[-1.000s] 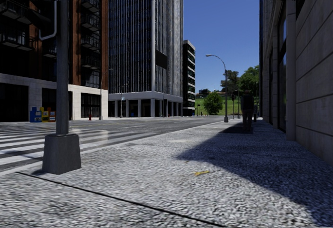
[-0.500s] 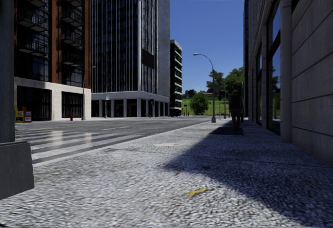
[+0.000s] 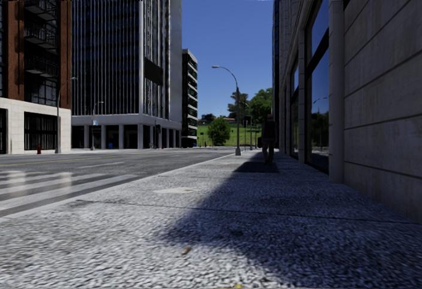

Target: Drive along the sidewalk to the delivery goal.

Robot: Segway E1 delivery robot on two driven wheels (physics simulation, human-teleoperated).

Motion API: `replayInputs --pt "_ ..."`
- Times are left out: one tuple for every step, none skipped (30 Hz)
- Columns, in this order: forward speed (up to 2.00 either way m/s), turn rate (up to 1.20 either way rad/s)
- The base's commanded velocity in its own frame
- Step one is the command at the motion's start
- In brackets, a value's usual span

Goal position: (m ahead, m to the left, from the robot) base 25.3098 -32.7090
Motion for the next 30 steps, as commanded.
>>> replayInputs --pt "1.46 -0.45" --pt "1.46 -0.36" --pt "1.48 -0.17" --pt "1.52 -0.06" --pt "1.53 0.00" --pt "1.53 0.00" --pt "1.54 0.00" --pt "1.54 0.00" --pt "1.54 0.00" --pt "1.54 0.00" --pt "1.54 0.00" --pt "1.55 0.00" --pt "1.58 0.00" --pt "1.58 0.00" --pt "1.67 0.00" --pt "1.74 0.00" --pt "1.79 0.00" --pt "1.85 0.00" --pt "1.89 0.00" --pt "1.90 0.00" --pt "1.91 0.00" --pt "1.91 0.00" --pt "1.91 0.00" --pt "1.91 0.00" --pt "1.93 0.00" --pt "2.00 0.00" --pt "2.00 0.00" --pt "2.00 0.00" --pt "2.00 0.00" --pt "2.00 0.00"
